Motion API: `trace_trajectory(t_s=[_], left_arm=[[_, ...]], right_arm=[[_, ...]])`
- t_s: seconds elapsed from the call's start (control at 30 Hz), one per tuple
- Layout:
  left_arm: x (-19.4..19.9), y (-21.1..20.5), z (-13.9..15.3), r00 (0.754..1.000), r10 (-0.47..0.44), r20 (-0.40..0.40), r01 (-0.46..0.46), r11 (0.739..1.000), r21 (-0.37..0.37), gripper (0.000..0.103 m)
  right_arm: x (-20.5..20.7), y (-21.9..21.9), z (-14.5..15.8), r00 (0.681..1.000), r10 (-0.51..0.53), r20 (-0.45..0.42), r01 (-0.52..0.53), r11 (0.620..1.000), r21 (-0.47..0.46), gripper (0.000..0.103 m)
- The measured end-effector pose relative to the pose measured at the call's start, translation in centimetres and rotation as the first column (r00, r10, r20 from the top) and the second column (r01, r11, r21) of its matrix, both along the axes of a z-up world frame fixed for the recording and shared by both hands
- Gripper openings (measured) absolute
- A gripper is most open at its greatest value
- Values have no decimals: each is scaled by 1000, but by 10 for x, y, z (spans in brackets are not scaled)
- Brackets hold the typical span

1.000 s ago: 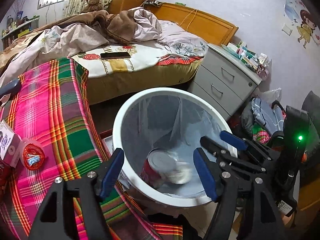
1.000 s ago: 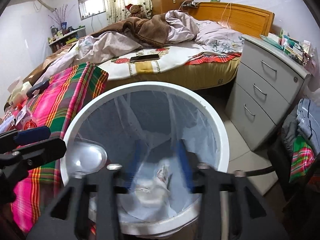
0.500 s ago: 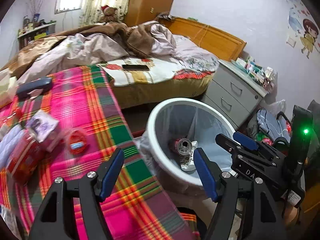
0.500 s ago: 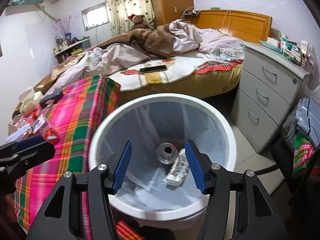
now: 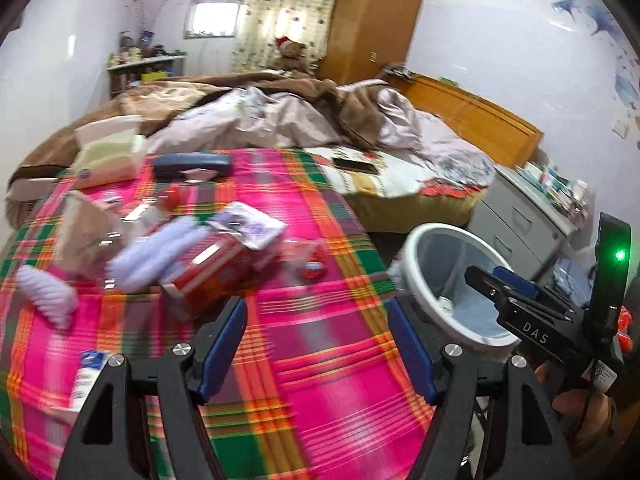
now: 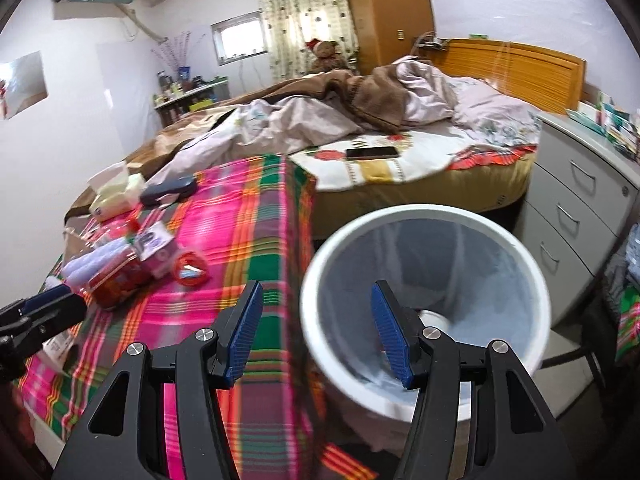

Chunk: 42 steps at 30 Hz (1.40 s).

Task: Collect trash
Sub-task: 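Grasp the white yogurt cup with the left tool while the right grasps the red jelly cup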

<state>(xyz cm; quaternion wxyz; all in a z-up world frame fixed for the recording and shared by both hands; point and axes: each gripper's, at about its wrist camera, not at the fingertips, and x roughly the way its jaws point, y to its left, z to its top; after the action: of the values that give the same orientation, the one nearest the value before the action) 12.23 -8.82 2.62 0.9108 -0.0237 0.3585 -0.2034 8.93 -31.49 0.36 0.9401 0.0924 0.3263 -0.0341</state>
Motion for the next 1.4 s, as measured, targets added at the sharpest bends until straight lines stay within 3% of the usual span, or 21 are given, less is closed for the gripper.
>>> trace_trajectory(t_s=[0.3,0.73,1.1,1.4], left_arm=[[-9,62,-4,991,133,26,-134,991,23,78],[-14,132,-35,967,246,-64,-247,969,-18,83],[-6,138,-63,958,244,-151,-250,968,-16,85],[0,132,-76,952,252,-176,-252,968,23,85]], right_arm=[[16,42,-6,994,110,-1,-110,994,14,57],[60,77,-21,955,295,-29,-295,955,8,58],[85,90,-33,930,349,-116,-353,935,-22,61],[99,96,-37,916,363,-172,-377,925,-54,61]])
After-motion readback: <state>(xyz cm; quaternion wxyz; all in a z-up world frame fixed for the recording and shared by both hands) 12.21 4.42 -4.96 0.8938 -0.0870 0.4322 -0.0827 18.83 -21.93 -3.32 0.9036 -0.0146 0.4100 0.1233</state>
